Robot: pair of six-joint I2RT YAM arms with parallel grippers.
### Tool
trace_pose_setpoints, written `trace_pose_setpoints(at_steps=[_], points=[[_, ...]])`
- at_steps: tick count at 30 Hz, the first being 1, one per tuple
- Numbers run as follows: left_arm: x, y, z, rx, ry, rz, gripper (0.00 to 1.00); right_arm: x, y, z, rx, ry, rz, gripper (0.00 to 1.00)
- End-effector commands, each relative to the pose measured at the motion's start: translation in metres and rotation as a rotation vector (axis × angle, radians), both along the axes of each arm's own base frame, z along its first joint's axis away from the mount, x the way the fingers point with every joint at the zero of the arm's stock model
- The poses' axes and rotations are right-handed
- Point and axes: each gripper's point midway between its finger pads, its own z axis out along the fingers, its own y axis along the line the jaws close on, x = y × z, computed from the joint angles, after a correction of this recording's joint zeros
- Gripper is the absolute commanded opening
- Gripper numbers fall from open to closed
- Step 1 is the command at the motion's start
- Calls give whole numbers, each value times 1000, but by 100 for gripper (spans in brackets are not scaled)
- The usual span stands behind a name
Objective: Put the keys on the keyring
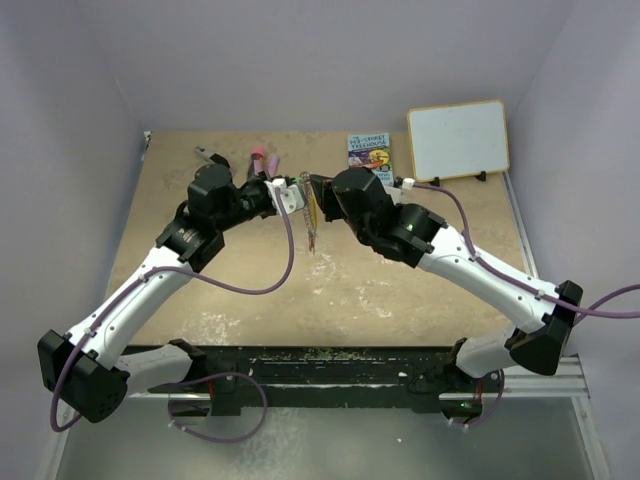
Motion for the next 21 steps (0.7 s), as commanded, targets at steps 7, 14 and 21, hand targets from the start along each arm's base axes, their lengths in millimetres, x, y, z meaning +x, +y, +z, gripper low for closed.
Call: trace_pose_setpoints(at_steps=[7,14,21], points=[[4,8,8,6,13,35,14,-2,-2,38,156,-56,-17,0],[-15,9,20,3,44,-10,29,-3,2,36,173,-56,2,0],[-42,15,40,16,-1,-71,32,-7,-9,28,168,-12,-24,0]])
